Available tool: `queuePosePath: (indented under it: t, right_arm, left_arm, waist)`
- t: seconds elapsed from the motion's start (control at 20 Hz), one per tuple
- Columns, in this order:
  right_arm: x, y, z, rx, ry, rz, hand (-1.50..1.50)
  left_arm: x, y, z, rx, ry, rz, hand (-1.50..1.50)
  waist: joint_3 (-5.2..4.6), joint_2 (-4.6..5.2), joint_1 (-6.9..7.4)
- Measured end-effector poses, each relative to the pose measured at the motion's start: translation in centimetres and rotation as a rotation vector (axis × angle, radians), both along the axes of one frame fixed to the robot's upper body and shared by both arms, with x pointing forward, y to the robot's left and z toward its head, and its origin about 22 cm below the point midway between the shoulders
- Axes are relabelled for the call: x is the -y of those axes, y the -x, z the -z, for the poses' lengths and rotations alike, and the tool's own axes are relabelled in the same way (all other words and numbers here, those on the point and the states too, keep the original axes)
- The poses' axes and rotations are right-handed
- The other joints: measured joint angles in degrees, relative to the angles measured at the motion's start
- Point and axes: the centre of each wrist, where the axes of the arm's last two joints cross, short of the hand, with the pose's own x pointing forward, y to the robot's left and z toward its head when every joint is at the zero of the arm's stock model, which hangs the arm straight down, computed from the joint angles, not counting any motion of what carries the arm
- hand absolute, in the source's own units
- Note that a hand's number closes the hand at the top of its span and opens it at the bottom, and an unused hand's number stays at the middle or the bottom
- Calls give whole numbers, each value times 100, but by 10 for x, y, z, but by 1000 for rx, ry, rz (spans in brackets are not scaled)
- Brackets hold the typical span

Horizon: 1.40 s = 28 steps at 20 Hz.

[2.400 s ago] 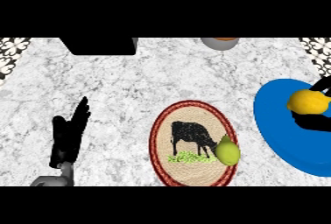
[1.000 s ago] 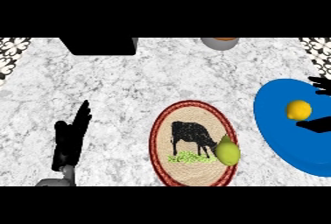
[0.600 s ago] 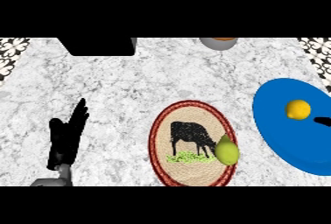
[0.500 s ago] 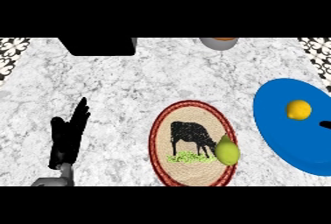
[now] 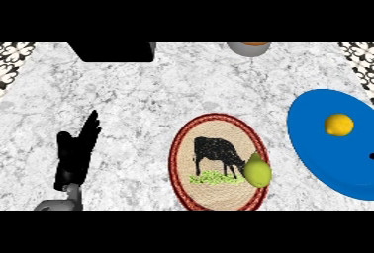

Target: Pick the lemon from the placemat and place it in the plate

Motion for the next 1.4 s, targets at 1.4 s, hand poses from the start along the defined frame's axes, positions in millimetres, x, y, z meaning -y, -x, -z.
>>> queuePosePath:
  t: [1.4]
  right_arm:
    - [27,23,35,-84,144,166,-150]
  left_arm:
    - [7,-9,1,7,0,11,0]
  waist:
    - [7,19,49]
